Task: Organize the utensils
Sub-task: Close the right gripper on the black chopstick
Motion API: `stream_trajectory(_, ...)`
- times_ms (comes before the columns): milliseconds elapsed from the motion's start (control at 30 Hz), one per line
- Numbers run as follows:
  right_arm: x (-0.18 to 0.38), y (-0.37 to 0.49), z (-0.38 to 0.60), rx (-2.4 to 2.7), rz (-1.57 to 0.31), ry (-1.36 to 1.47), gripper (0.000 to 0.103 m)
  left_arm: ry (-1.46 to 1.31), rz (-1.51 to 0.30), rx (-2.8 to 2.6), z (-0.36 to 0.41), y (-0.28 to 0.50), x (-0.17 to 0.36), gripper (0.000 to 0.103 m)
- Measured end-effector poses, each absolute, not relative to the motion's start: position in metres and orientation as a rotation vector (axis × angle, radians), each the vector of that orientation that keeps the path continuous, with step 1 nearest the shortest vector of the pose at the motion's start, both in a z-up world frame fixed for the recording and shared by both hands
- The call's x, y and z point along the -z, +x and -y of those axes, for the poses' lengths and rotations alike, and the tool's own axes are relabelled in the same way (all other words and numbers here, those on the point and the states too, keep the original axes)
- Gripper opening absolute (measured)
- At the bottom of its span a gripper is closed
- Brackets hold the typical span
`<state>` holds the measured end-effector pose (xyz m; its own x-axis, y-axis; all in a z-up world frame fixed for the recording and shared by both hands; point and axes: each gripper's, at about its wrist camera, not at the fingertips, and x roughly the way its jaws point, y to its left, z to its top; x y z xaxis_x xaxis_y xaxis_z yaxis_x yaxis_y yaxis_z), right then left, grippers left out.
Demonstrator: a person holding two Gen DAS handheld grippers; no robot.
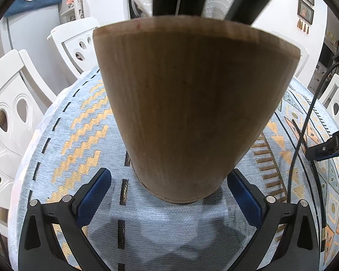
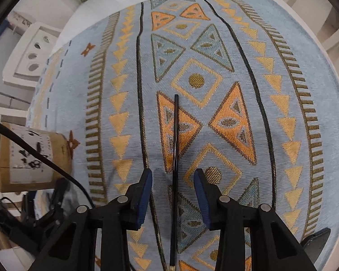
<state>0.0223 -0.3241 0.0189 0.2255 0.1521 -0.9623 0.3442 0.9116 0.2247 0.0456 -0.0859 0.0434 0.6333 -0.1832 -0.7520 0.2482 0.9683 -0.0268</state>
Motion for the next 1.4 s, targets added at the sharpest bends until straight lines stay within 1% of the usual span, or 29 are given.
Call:
stream_trajectory(167,-0.019,0.027,0.318,0.165,-1.349,0.38,0.035,0.082,-0.851,0.247,0.086,0.046,-0.043,0.103)
stream_trajectory(267,-0.018,0.027,0.316,0.186,-1.351,0.348,0.03,0.083,-0.853,0.247,0.087,0.045,-0.043,0.103)
stream_trajectory(367,-0.019,0.025,0.317,0.203,-1.348,0.318,0.022,0.084,-0.854,0.247,0.087,0.045,-0.043,0.103)
stream_trajectory(700,-0.017,0.03,0.308,0.217,-1.342,0.271,0.015,0.085,-0.854,0.246,0.088,0.045,-0.043,0.103)
stream_trajectory(767,-0.017,0.03,0.305,0.218,-1.336,0.241,0.009,0.084,-0.854,0.246,0.088,0.045,-0.043,0.103)
stream_trajectory(1000,-0.017,0.032,0.298,0.217,-1.333,0.202,0.006,0.088,-0.852,0.245,0.089,0.045,-0.042,0.103)
stream_trajectory(1400,-0.017,0.027,0.3,0.215,-1.306,0.221,0.006,0.091,-0.852,0.243,0.089,0.045,-0.043,0.103)
